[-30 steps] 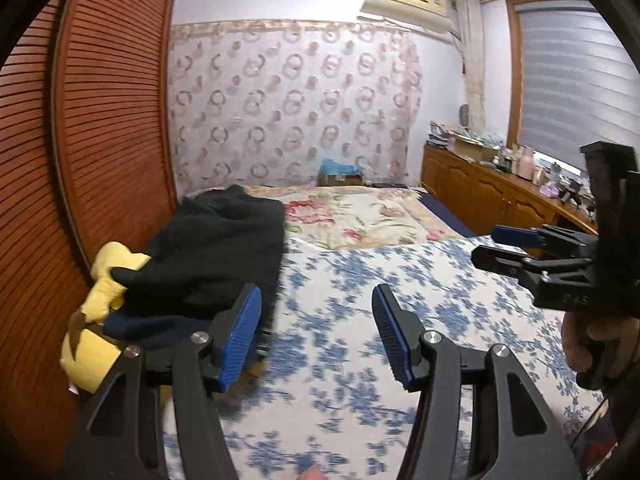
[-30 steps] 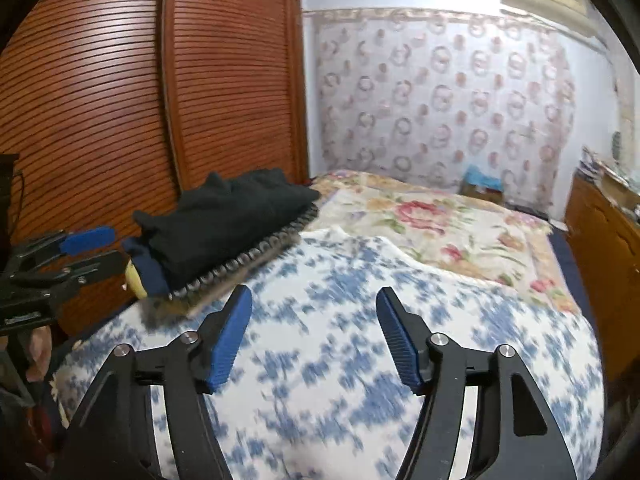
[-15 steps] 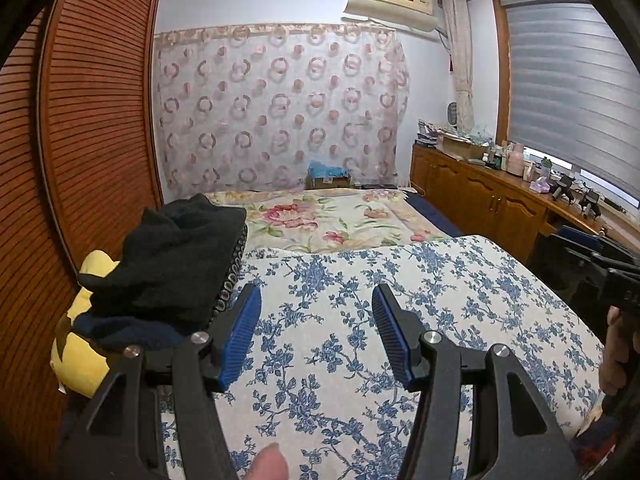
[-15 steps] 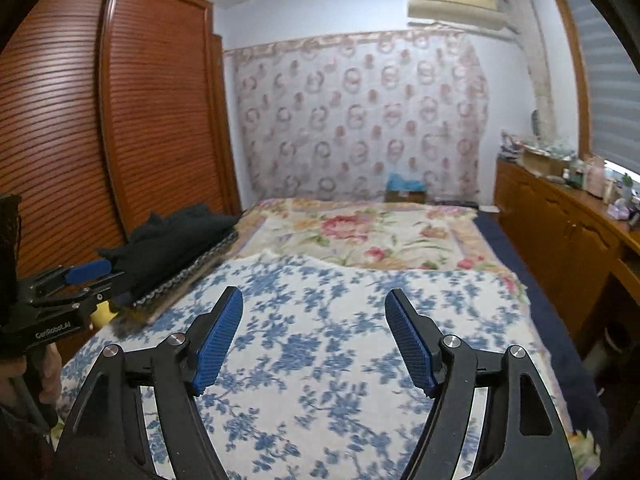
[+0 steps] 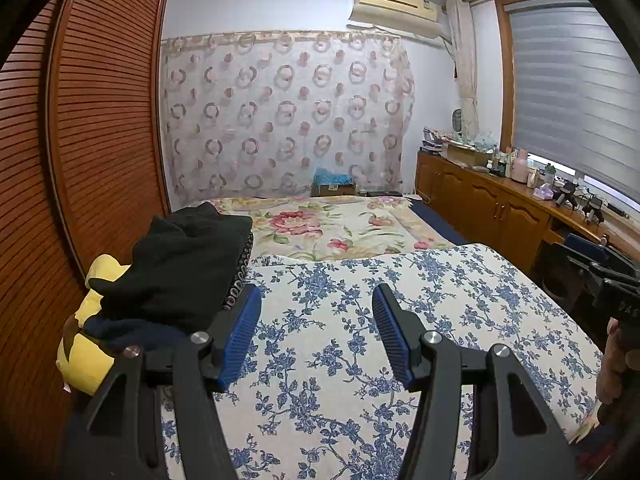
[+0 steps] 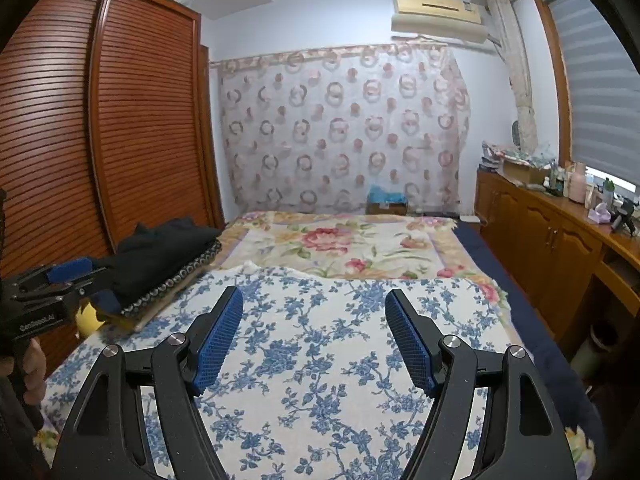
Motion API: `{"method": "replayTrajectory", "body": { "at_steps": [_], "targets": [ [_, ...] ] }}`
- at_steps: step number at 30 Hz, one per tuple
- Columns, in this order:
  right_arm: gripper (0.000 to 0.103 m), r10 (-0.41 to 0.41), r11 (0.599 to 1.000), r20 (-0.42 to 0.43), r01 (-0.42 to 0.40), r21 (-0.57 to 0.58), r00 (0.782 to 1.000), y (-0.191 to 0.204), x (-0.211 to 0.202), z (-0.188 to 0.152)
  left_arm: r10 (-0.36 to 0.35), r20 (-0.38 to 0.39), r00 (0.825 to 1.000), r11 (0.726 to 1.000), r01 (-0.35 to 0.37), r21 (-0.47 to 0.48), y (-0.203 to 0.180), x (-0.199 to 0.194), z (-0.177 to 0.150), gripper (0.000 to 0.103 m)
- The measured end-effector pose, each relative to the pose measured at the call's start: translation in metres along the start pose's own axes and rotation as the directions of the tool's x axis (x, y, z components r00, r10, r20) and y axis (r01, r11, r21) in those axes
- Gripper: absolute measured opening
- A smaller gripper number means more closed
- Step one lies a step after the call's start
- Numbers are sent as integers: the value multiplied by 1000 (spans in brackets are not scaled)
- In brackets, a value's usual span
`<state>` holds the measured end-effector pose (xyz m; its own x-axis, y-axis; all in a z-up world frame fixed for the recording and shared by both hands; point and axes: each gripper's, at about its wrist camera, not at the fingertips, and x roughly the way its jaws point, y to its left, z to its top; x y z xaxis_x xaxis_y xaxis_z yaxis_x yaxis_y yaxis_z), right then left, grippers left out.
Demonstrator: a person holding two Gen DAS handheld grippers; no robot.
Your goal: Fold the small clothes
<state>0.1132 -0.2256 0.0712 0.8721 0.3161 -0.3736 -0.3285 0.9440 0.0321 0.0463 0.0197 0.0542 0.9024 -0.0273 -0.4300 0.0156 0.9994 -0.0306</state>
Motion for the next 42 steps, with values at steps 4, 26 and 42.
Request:
{"method": "replayTrajectory", "body": {
  "at_steps": [4, 26, 42],
  "targets": [
    [76, -9, 1000, -8, 9, 8, 1000, -2, 2, -3, 7, 5, 1000, 1000, -7, 7, 1, -2, 0, 57],
    [76, -17, 1000, -6, 17, 16, 1000, -4, 3, -4, -3, 22, 1000, 1000, 3, 13, -8, -8, 2, 57],
    [76, -18, 1000, -4, 18, 15, 1000, -4, 4, -5, 3, 22, 1000, 1000, -3, 9, -7, -9, 3, 57]
  ]
}}
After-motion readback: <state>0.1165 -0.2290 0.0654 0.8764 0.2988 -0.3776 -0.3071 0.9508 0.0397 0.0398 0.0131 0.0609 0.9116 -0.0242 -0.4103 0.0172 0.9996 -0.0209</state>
